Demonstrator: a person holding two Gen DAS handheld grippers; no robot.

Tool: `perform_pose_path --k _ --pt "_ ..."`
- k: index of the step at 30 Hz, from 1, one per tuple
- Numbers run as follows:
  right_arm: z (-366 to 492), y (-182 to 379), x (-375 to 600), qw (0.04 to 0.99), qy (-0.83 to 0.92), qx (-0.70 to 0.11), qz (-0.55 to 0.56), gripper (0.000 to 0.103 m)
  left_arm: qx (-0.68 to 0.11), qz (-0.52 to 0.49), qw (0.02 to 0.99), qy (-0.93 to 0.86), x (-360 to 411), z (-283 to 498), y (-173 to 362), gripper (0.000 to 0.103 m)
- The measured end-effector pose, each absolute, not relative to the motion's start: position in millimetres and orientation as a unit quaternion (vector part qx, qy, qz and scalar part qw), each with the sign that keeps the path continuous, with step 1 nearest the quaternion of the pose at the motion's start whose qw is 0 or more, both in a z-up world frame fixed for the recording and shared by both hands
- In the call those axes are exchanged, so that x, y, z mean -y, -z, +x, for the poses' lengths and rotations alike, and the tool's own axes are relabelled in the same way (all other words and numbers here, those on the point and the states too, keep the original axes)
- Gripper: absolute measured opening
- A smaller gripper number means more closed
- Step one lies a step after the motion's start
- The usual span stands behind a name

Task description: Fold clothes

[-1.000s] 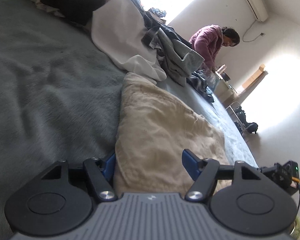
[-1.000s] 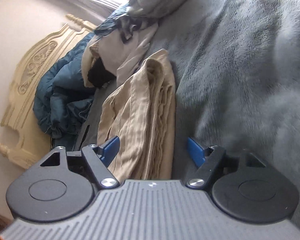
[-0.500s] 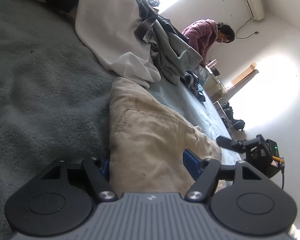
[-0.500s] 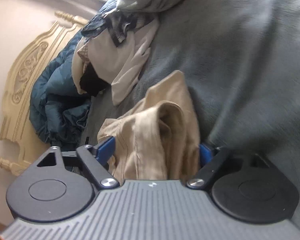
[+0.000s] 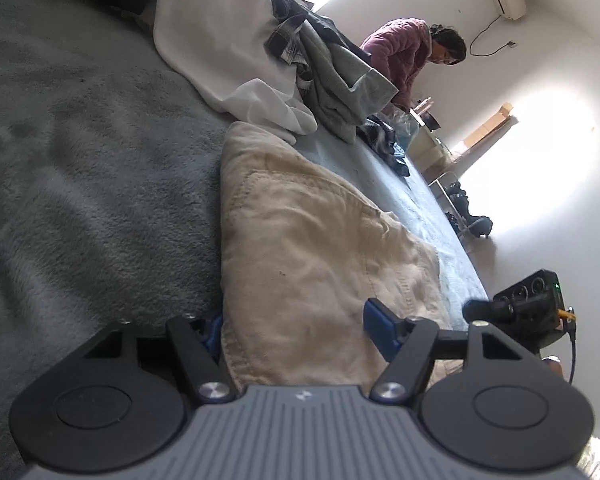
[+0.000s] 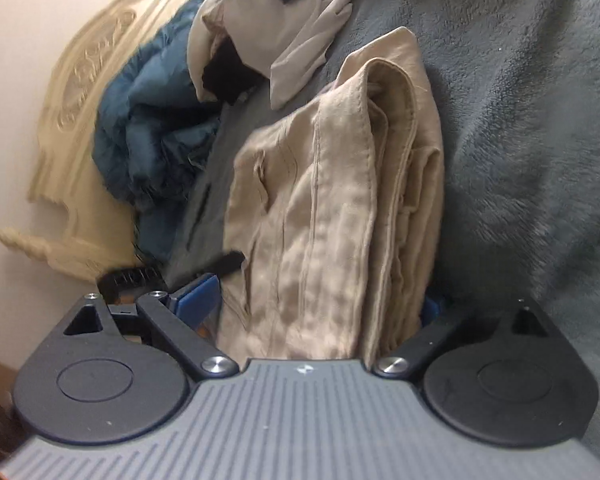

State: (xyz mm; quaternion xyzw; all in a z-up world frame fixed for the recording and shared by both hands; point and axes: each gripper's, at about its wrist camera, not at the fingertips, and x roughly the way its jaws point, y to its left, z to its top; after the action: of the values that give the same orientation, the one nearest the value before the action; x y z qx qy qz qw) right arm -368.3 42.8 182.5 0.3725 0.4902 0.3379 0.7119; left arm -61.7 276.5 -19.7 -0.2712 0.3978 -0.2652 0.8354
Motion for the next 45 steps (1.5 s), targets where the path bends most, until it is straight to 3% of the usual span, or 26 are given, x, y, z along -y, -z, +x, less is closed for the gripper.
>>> perform_pose_path --k 5,7,8,10,12,16,25,30,38,45 --pt "-353.6 -175.4 -51.8 0.708 -0.344 -0.473 0.397 0.096 -0.383 -0.289 0.836 0.266 -276.1 -50.7 25.1 0.069" --pt "-357.3 -176.8 -49.7 0.712 -0.345 -0.465 0.398 0.093 -0.387 -0.286 0.833 0.272 -276.5 -53.4 23.0 0.060" --pt "-361.3 -178.9 -47.4 0.717 -0.345 -0.462 0.392 0.089 -0.392 -0.280 0.831 0.278 -277.0 -56.0 21.0 0.058" --pt "-370.8 -181.6 -40.5 0.727 -0.335 -0.465 0.378 0.064 -0.397 -0.272 0.825 0.296 -279.3 -61.6 18.9 0.058" --pt "-374.5 -177.1 -31.4 0.721 -0.334 -0.466 0.389 0.051 -0.399 -0.266 0.825 0.299 -279.7 -61.9 22.4 0.058" --pt "-368.8 -159.0 -27.2 0.704 -0.330 -0.463 0.425 0.039 -0.396 -0.292 0.822 0.286 -274.4 -55.6 27.7 0.066" --pt "-386.9 -172.5 -22.9 0.720 -0.335 -0.422 0.437 0.030 -0.360 -0.356 0.784 0.360 -269.0 -74.0 13.0 0.066" --pt "-399.8 -185.9 -3.7 0.741 -0.330 -0.403 0.423 0.030 -0.431 -0.280 0.787 0.342 -235.5 -58.9 24.4 0.062" --pt "-395.7 -164.6 7.6 0.717 -0.322 -0.429 0.444 0.034 -0.454 -0.257 0.785 0.332 -235.3 -59.9 19.0 0.062" --pt "-403.2 -174.5 -10.3 0.765 -0.308 -0.405 0.395 0.030 -0.431 -0.247 0.819 0.288 -224.1 -75.7 11.0 0.044"
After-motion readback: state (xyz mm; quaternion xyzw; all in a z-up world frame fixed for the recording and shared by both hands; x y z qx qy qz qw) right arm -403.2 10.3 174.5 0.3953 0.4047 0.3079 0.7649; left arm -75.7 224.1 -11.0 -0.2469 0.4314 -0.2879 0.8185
